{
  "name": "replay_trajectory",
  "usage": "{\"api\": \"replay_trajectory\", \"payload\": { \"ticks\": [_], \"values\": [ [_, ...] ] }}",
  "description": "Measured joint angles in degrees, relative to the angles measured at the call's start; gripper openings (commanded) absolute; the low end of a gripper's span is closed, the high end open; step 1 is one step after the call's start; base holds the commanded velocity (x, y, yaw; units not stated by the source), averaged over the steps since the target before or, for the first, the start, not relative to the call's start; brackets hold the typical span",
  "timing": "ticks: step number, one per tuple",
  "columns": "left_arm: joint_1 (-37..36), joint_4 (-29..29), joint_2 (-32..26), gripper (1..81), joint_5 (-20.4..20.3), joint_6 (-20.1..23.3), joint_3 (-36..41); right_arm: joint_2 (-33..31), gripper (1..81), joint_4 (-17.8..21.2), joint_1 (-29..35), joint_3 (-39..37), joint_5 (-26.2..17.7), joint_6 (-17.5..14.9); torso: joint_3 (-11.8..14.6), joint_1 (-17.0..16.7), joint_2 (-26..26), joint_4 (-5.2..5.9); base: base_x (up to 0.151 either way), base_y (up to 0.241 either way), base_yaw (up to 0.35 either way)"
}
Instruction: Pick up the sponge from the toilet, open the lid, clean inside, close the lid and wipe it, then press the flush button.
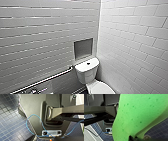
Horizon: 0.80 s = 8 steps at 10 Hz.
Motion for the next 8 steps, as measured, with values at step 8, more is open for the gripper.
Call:
{"api": "replay_trajectory", "payload": {
  "ticks": [8],
  "values": [
    [-0.62,1.11,-5.95,81.1,-0.16,0.05,9.20,-8.98,1.0,0.06,0.11,23.80,5.07,-0.09,0.00,0.00,0.02,0.00,0.000,0.000,0.000]
  ]
}}
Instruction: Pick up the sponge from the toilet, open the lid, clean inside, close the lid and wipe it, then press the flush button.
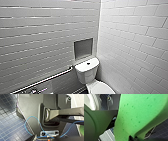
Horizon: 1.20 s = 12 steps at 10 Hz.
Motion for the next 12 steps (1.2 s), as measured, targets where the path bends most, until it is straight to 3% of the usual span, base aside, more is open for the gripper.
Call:
{"api": "replay_trajectory", "payload": {
  "ticks": [3,12],
  "values": [
    [0.16,0.05,-0.02,81.1,0.05,0.00,0.04,-4.68,1.0,0.22,-0.33,3.80,2.34,-0.02,0.00,-0.04,-0.02,0.00,0.054,0.000,0.000],
    [-0.01,0.07,0.00,81.1,-0.11,0.02,0.11,-4.10,1.0,0.40,-0.55,4.02,2.86,-0.02,0.00,-0.09,0.04,0.00,0.094,0.000,0.000]
  ]
}}
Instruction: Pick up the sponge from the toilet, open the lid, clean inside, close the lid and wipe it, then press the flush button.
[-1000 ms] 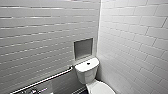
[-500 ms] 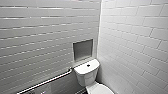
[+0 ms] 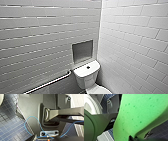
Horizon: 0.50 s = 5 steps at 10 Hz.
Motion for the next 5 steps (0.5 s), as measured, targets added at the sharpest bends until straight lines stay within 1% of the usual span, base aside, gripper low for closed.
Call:
{"api": "replay_trajectory", "payload": {
  "ticks": [5],
  "values": [
    [0.00,0.01,0.15,81.1,-0.04,0.00,0.00,-0.23,1.0,0.00,-0.09,-0.05,0.00,0.00,0.00,0.02,0.00,0.00,0.094,0.000,0.000]
  ]
}}
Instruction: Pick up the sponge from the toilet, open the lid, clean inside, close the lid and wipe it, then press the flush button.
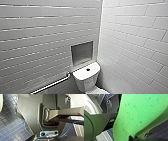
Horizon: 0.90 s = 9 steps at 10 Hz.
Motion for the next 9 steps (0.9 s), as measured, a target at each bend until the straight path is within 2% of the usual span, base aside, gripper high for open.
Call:
{"api": "replay_trajectory", "payload": {
  "ticks": [5,9],
  "values": [
    [-0.07,0.00,0.10,81.1,-0.05,0.00,0.00,-0.02,1.0,0.00,0.01,-0.04,0.05,0.00,0.00,0.02,0.00,0.00,0.086,0.000,0.000],
    [-0.16,0.02,0.21,81.1,0.00,0.00,0.00,0.00,1.0,-0.02,-0.10,-0.04,0.07,0.00,0.00,0.02,0.02,0.00,0.051,0.000,0.000]
  ]
}}
